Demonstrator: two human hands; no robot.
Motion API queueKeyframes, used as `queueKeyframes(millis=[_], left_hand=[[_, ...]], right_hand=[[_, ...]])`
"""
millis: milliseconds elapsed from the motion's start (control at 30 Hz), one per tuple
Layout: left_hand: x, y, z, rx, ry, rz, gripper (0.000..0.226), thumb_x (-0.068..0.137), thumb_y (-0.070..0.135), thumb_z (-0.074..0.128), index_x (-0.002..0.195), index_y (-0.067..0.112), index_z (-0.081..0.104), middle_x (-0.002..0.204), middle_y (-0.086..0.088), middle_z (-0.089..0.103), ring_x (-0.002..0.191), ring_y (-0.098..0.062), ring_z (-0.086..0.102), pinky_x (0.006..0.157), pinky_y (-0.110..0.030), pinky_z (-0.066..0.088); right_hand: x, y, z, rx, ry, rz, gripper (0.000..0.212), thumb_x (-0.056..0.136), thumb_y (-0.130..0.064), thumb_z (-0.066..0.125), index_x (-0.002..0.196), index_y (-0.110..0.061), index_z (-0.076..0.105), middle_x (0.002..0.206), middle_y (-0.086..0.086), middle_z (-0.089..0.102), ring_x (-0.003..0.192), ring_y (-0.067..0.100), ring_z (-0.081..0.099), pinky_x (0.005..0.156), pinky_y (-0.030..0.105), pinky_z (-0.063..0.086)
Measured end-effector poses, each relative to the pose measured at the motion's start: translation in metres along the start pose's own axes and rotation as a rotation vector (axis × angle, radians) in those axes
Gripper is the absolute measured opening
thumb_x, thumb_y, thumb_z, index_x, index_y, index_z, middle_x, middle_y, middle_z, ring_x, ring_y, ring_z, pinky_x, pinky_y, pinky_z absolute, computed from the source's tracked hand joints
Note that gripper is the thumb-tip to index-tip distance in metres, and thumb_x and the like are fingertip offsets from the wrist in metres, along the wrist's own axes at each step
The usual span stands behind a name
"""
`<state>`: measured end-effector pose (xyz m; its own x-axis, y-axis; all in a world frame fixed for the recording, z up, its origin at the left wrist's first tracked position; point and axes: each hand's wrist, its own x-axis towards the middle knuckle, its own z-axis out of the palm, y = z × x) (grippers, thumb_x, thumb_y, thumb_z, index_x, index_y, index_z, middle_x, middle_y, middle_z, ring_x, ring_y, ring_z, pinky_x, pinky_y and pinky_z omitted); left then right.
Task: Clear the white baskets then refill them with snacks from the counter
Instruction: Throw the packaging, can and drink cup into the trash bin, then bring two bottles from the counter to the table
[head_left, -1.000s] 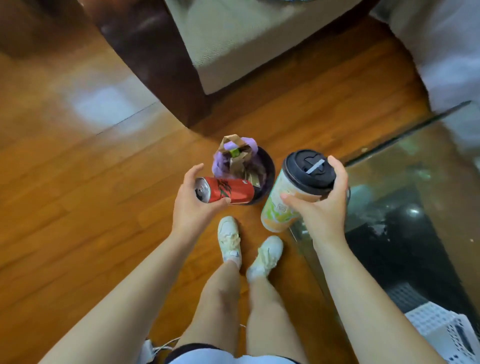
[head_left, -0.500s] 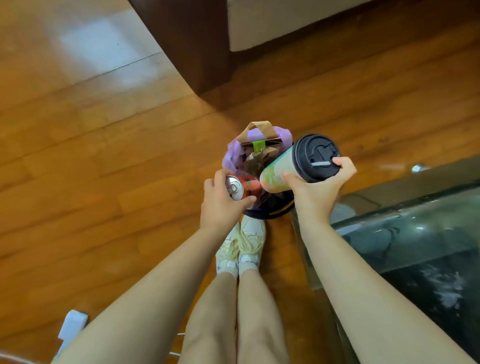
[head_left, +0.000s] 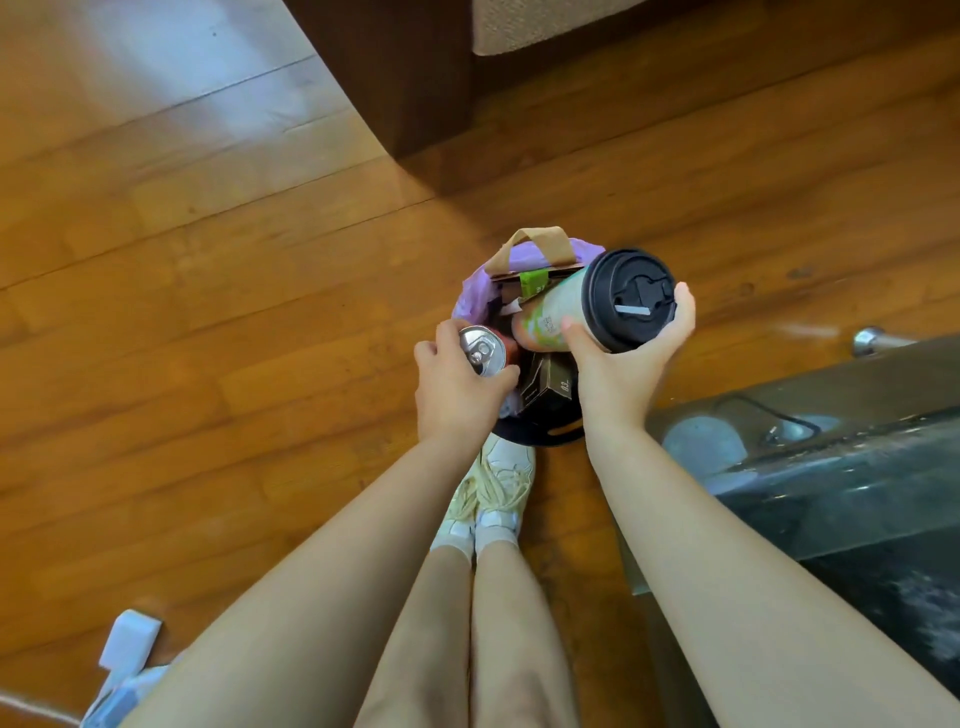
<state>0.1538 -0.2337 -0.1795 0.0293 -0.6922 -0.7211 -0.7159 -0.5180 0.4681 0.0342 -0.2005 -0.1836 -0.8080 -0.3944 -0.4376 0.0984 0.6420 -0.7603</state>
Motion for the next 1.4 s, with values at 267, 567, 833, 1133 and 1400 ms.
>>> queueKeyframes(millis=[267, 567, 833, 1133, 1400], left_hand=[[0.000, -0.001, -0.005, 0.043, 0.020, -0.034, 0.059, 0.072, 0.022, 0.070, 0.123, 0.024, 0.039, 0.117, -0.004, 0.040, 0.085, -0.022, 0.047, 0.075, -0.029, 0.038], [0.010, 0.003, 0.005, 0.002, 0.002, 0.073, 0.064, 0.071, 0.028, 0.077, 0.124, 0.024, 0.041, 0.120, -0.004, 0.039, 0.090, -0.017, 0.048, 0.079, -0.025, 0.038], [0.010, -0.007, 0.001, 0.102, -0.416, 0.015, 0.106, 0.079, 0.017, 0.072, 0.149, 0.021, -0.008, 0.156, -0.003, -0.006, 0.142, -0.020, 0.018, 0.105, -0.023, 0.025], [-0.064, 0.006, -0.070, 0.096, -0.322, -0.146, 0.067, 0.085, 0.019, 0.062, 0.144, 0.019, 0.029, 0.146, -0.011, 0.036, 0.127, -0.028, 0.044, 0.100, -0.035, 0.038], [-0.194, 0.025, -0.174, -0.218, -0.318, -0.377, 0.034, 0.093, 0.014, 0.046, 0.127, 0.011, 0.049, 0.100, -0.008, 0.062, 0.070, -0.016, 0.056, 0.070, -0.031, 0.044]], right_hand=[[0.005, -0.002, -0.004, -0.127, 0.053, -0.101, 0.092, 0.062, -0.008, 0.081, 0.139, -0.018, 0.030, 0.137, 0.006, 0.035, 0.120, 0.008, 0.037, 0.079, -0.010, 0.030], [-0.008, 0.003, -0.003, -0.095, 0.018, -0.104, 0.096, 0.057, -0.014, 0.085, 0.135, -0.016, 0.030, 0.135, 0.006, 0.037, 0.122, 0.014, 0.041, 0.099, 0.022, 0.043], [-0.031, 0.033, -0.017, -0.364, -0.190, 0.012, 0.090, 0.056, 0.008, 0.077, 0.129, -0.011, 0.028, 0.138, 0.013, 0.026, 0.122, 0.026, 0.040, 0.088, 0.022, 0.042], [-0.077, -0.036, -0.082, -0.363, -0.508, 0.363, 0.079, 0.075, 0.002, 0.069, 0.139, -0.019, 0.029, 0.142, 0.009, 0.035, 0.124, 0.024, 0.043, 0.098, 0.034, 0.040], [-0.142, -0.148, -0.158, -0.413, -0.675, 0.479, 0.032, 0.091, -0.013, 0.053, 0.123, -0.014, 0.049, 0.104, 0.005, 0.061, 0.097, 0.019, 0.061, 0.085, 0.031, 0.049]])
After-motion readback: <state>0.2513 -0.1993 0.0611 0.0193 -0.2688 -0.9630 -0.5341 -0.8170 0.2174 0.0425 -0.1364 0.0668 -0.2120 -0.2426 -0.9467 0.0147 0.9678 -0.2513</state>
